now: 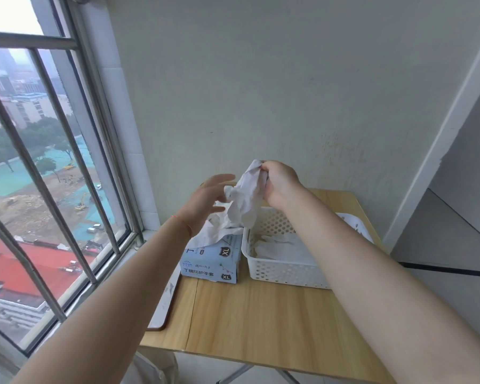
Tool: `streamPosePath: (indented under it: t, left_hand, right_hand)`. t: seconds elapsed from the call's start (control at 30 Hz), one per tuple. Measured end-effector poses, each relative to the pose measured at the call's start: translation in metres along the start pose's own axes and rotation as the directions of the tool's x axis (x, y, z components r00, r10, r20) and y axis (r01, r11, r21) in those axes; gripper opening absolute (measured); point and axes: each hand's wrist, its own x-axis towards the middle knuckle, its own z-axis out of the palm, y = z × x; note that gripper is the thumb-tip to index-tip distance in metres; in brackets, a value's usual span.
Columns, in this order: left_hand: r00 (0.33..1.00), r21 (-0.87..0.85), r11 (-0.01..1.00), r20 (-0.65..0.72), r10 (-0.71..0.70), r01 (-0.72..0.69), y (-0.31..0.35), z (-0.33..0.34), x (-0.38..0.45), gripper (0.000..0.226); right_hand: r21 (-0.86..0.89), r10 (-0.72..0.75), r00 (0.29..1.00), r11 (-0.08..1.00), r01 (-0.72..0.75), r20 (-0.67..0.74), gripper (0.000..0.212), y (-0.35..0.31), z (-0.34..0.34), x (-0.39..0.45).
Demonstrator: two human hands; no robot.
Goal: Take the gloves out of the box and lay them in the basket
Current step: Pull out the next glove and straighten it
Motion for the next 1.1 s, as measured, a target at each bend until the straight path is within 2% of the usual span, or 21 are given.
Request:
streamPosePath:
  t: [0.07, 0.13, 0.23, 0.37, 0.47, 0.53, 0.6, 0.67, 0.73, 0.8, 0.83, 0.9, 0.97, 1.03, 1.1]
  left_hand:
    - [0.991, -0.149, 0.989, 0.136, 0.004, 0.016, 0.009, 0.005, -0.004, 0.055]
    - [0.976, -0.152, 0.988, 0.215, 0.042, -0.009, 0.014, 0.010, -0.005, 0.050]
    - [0.972, -0.127, 0.992, 0.234, 0.022, 0.008, 0.012, 0.017, -0.004, 0.038]
    - [0.977, -0.103, 0.991, 0.204, -0.069, 0.091, 0.010, 0.018, -0.006, 0.052]
    - [0.976, -0.155, 0.976, 0.177, -0.126, 0.154, 0.008, 0.015, -0.007, 0.036]
    - [0.982, -0.232, 0.955, 0.074, -0.174, 0.187, 0.008, 0.014, -0.006, 0.023]
    - [0.983, -0.310, 0.936, -0.024, -0.184, 0.168, 0.008, 0.013, -0.003, 0.020]
    - [0.984, -0.355, 0.925, -0.057, -0.169, 0.139, 0.012, 0.012, -0.002, 0.019]
    - [0.986, -0.362, 0.923, -0.048, -0.161, 0.133, 0.017, 0.012, -0.001, 0.025]
    - [0.991, -0.299, 0.947, -0.031, -0.133, 0.118, 0.022, 0.014, -0.003, 0.029]
    - [0.994, -0.256, 0.962, -0.007, -0.105, 0.099, 0.024, 0.015, -0.004, 0.027]
    - [0.992, -0.187, 0.979, 0.109, -0.060, 0.079, 0.026, 0.016, -0.006, 0.027]
    - [0.971, -0.157, 0.984, 0.235, -0.040, 0.079, 0.026, 0.018, -0.009, 0.034]
    - [0.965, -0.123, 0.988, 0.254, -0.059, 0.093, 0.023, 0.021, -0.010, 0.042]
    - [0.978, -0.107, 0.991, 0.202, -0.062, 0.084, 0.018, 0.023, -0.009, 0.056]
  right_hand:
    - [0.068, 0.018, 0.998, 0.997, -0.021, 0.055, 0.020, -0.003, -0.001, -0.006]
    - [0.074, 0.032, 0.995, 0.996, -0.039, 0.093, 0.018, -0.005, -0.003, -0.012]
    - [0.009, 0.039, 0.996, 0.999, -0.040, 0.077, 0.019, -0.009, -0.007, -0.019]
    - [-0.087, 0.027, 1.000, 0.996, -0.028, -0.013, 0.023, -0.014, -0.021, -0.022]
    - [-0.203, 0.012, 0.997, 0.979, -0.028, -0.078, 0.026, -0.016, -0.033, -0.023]
    - [-0.317, 0.038, 0.999, 0.947, -0.047, -0.035, 0.024, -0.015, -0.038, -0.025]
    - [-0.460, 0.125, 0.991, 0.884, -0.088, 0.052, 0.016, -0.010, -0.041, -0.027]
    - [-0.641, 0.271, 0.944, 0.762, -0.090, 0.190, 0.011, -0.011, -0.045, -0.035]
    - [-0.777, 0.468, 0.811, 0.629, -0.026, 0.351, 0.009, -0.019, -0.049, -0.048]
    - [-0.791, 0.574, 0.668, 0.611, 0.034, 0.473, 0.011, -0.025, -0.052, -0.054]
    - [-0.751, 0.547, 0.650, 0.657, 0.057, 0.528, 0.029, -0.026, -0.053, -0.052]
    - [-0.629, 0.398, 0.709, 0.773, 0.083, 0.582, 0.068, -0.025, -0.051, -0.045]
    - [-0.545, 0.242, 0.775, 0.824, 0.153, 0.584, 0.081, -0.024, -0.043, -0.042]
    - [-0.582, 0.164, 0.836, 0.786, 0.210, 0.523, 0.081, -0.022, -0.039, -0.040]
    - [-0.649, 0.174, 0.833, 0.714, 0.261, 0.526, 0.062, -0.020, -0.038, -0.040]
